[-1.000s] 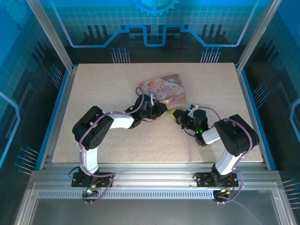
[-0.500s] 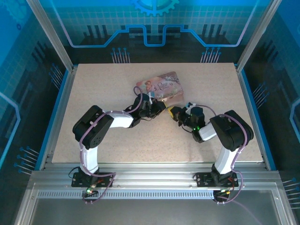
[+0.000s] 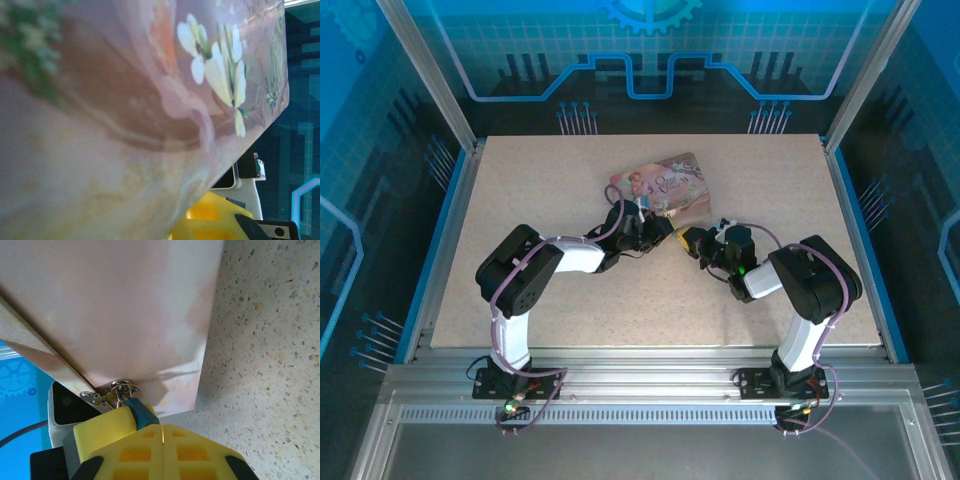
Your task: Unlock a padlock with a key
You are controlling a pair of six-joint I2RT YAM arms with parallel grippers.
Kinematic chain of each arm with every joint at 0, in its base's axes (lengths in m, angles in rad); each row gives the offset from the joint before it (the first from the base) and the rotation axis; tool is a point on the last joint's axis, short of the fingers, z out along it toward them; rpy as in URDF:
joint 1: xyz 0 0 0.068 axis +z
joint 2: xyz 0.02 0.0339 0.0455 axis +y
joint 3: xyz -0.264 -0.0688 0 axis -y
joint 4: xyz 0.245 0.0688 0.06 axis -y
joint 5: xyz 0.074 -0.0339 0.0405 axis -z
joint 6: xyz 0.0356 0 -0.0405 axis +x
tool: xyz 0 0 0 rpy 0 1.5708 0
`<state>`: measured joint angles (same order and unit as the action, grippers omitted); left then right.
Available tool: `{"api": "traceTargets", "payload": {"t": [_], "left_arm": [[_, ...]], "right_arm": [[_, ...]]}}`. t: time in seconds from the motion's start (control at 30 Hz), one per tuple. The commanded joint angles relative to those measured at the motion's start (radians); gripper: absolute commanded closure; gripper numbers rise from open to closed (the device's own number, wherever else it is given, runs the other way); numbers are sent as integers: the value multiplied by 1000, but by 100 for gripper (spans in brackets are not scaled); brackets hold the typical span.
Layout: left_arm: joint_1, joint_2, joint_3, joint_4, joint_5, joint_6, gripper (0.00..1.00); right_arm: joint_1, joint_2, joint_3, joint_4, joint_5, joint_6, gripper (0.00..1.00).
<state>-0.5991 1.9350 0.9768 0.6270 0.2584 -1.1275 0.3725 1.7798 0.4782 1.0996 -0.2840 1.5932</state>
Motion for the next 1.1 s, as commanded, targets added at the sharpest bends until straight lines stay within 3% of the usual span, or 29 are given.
{"api": "traceTargets", "payload": {"t": [0.0,0.17,0.43,0.63,0.83,1.07], "left_arm": [[-77,-8,2,127,208,-14,100],[-63,-29,-14,77,187,14,100],[-31,-83,-27,-106,120,87,100],[-30,-106,4,-212,99,135,99],[-31,-114,24,-253,99,140,99],[-31,-132,39,-283,116,135,97]], "right_arm": [[51,-13,52,-14,-43,-19,100],[36,-40,11,-53,-65,-60,99],[-19,-113,-71,-151,-139,-171,77],[-47,-340,-73,-524,-145,-392,72],[-48,-575,-2,-1004,-49,-669,71],[-23,-600,111,-1287,37,-945,68]]}}
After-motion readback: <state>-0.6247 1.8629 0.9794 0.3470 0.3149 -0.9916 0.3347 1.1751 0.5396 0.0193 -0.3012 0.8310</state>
